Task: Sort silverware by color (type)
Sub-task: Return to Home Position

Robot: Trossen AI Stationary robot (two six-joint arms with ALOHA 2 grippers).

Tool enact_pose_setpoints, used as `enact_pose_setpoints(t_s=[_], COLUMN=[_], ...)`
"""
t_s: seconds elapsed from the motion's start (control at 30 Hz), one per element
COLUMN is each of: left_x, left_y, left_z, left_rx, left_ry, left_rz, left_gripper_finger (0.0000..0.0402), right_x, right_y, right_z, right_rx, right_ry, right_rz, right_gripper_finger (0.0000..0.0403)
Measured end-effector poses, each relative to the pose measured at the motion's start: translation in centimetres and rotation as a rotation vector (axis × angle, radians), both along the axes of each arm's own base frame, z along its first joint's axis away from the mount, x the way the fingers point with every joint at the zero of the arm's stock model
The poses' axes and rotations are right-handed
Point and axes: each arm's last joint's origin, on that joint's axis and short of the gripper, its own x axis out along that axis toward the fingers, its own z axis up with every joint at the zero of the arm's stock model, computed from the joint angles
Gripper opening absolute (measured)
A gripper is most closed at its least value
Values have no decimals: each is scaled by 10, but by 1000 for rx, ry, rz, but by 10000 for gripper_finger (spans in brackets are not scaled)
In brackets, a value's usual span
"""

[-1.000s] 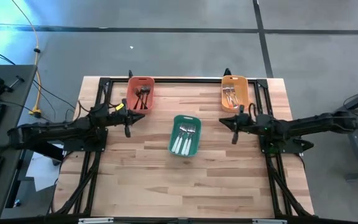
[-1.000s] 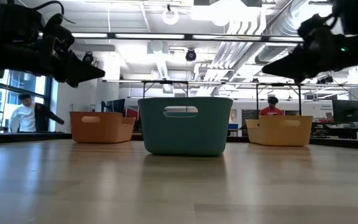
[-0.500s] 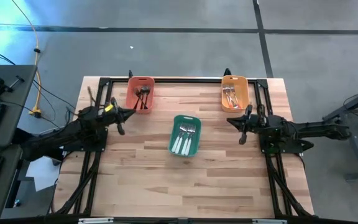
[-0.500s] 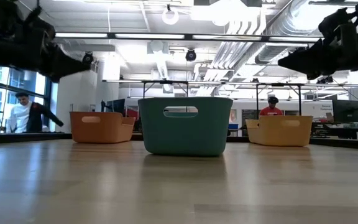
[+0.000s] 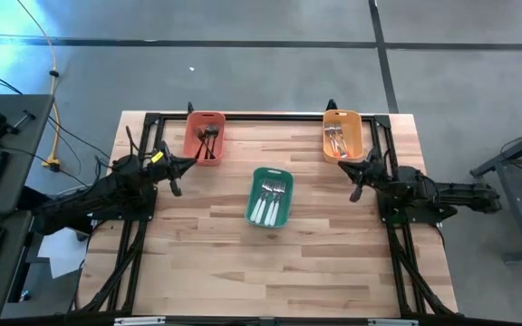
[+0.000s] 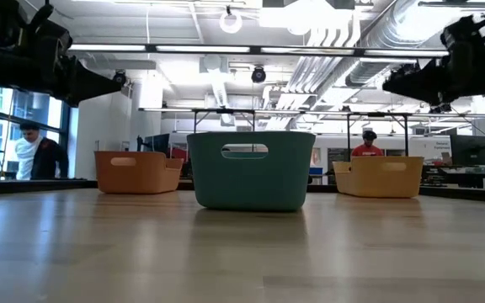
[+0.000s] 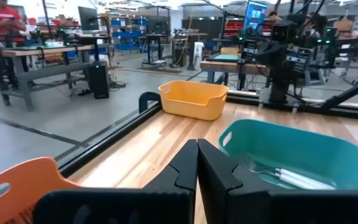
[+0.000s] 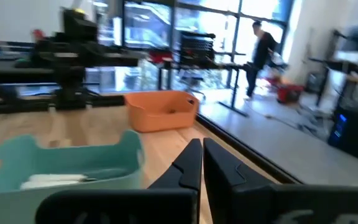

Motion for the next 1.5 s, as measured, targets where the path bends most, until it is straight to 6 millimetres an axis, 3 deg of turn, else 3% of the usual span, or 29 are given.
enact_pose_setpoints(t_s=[0.4,1.5], left_x=[4,6], left_y=[2,3], left_z=[-7,-8], left_rx=[-108,-134], left_ry=[42,54], left_rz=[19,21], left_gripper_finger=[0,0], right_x=[5,6], right_y=[-19,-20], right_z=[-12,-14], right_rx=[152,155], right_ry=[78,96], right_rz=[-176,-182], right_gripper_finger=[0,0])
